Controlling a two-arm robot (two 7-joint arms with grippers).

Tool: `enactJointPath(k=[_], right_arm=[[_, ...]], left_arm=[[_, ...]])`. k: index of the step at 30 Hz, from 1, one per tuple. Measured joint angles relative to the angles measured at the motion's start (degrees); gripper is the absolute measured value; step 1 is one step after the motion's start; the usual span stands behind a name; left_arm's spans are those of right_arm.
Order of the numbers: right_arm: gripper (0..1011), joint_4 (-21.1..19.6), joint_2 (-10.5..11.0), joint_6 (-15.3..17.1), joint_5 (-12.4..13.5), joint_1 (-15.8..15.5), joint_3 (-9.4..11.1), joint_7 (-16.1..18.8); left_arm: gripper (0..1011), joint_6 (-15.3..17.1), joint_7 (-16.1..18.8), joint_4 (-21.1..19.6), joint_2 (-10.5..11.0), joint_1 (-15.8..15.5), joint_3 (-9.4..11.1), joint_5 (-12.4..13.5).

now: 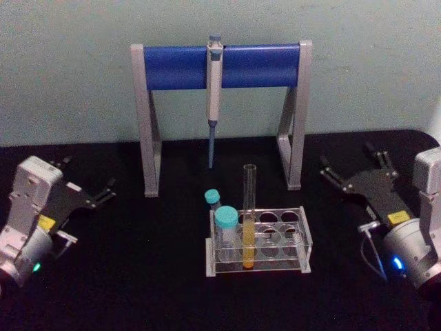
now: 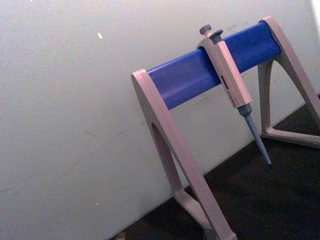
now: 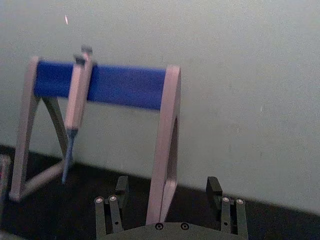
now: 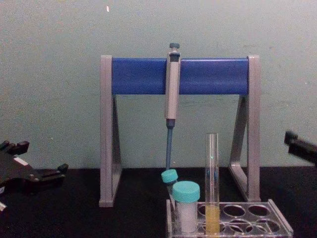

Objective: Pick up the test tube from the test tube rack, shake it, then place it back into the test tube rack.

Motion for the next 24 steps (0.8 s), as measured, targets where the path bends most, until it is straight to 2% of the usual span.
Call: enactJointPath(k=[10, 24], right_arm=[[1000, 5.50, -1.63, 2.52, -0.75, 0.52, 0.23, 1.87], [1000, 8.75, -3.09, 4.01, -1.96, 1.14, 0.93, 4.00]], left_arm=[[1001, 0.00, 0.00, 0.00, 0.00, 0.00, 0.00, 0.00], [1001, 0.00, 0.00, 0.00, 0.00, 0.00, 0.00, 0.00]])
